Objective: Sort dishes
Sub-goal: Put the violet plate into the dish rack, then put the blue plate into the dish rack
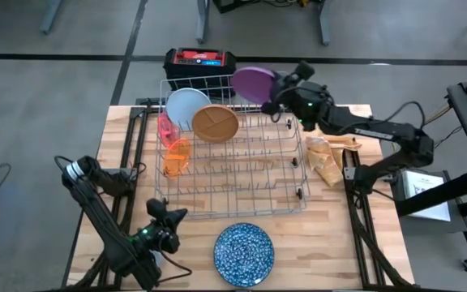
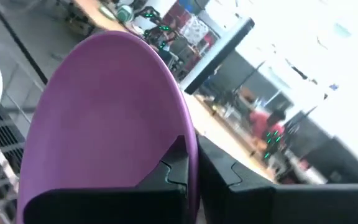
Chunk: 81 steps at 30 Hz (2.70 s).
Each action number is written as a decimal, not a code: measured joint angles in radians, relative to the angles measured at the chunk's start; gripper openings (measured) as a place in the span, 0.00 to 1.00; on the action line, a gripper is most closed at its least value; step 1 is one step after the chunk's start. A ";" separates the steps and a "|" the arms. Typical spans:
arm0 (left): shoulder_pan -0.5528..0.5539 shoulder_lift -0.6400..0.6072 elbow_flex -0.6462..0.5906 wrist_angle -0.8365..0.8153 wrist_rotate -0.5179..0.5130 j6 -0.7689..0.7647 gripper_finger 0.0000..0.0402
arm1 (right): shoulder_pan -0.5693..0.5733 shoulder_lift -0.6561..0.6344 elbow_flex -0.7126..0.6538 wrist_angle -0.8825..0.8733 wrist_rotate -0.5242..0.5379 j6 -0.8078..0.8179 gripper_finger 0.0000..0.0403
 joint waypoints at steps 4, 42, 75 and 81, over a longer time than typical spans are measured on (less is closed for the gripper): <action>0.000 -0.021 0.000 0.000 0.001 0.002 0.00 | 0.000 0.065 0.000 0.027 0.000 -0.074 0.02; 0.002 -0.118 0.000 0.000 -0.045 0.075 0.00 | -0.023 0.255 -0.006 0.008 -0.096 -0.087 0.02; 0.002 -0.118 0.000 0.004 -0.045 0.072 0.00 | -0.025 0.283 0.019 -0.079 -0.012 -0.025 0.39; 0.002 -0.118 0.000 0.004 -0.045 0.072 0.00 | -0.020 0.275 0.061 -0.136 0.033 -0.029 0.45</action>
